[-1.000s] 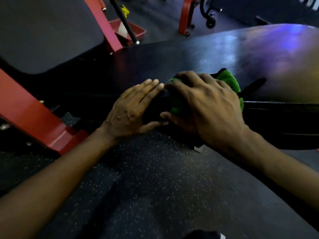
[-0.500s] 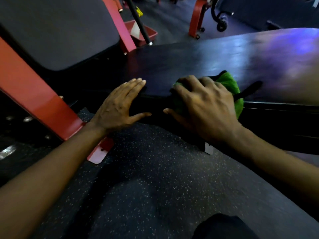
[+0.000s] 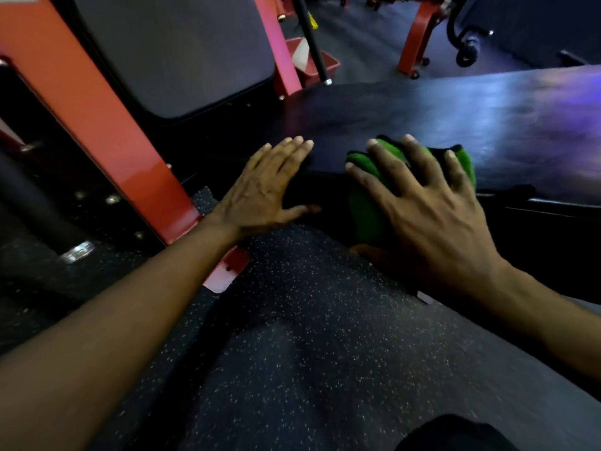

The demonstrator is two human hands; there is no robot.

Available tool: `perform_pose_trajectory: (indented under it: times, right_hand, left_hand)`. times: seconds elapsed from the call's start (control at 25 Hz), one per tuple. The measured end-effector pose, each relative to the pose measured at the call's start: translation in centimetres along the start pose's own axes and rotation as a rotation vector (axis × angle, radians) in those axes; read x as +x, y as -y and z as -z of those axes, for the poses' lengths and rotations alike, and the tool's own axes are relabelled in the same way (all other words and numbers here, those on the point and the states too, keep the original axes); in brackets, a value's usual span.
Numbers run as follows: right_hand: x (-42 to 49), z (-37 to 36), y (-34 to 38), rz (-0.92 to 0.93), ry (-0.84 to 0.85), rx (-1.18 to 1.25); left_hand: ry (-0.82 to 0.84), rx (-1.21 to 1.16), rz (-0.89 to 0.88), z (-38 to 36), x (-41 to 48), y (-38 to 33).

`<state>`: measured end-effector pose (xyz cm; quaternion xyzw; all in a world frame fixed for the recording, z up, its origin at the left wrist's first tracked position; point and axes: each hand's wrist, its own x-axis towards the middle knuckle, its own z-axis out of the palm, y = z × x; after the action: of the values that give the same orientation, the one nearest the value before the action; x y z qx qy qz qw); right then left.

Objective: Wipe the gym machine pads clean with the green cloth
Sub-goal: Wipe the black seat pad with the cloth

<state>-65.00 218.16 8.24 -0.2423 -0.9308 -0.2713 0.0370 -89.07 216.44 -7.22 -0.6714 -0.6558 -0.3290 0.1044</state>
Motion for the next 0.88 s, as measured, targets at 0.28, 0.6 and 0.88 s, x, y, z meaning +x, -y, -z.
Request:
perform_pose_trajectory:
  times: [0.28, 0.6, 0.88]
  right_hand:
    - [6.8, -3.5, 4.4, 0.002, -0.073, 0.003]
    - [7.1, -4.0, 4.7, 0.063, -0.145, 0.012]
    - [13.4, -7.4, 10.4, 0.088, -0.094, 0.017]
  left_hand:
    - [-0.005, 0.011, 0.094, 0.5, -2.1, 2.6]
    - [0.088, 0.026, 0.286, 0.7, -4.5, 7.7]
    - [0.198, -0.04, 0.259, 1.5, -4.6, 8.7]
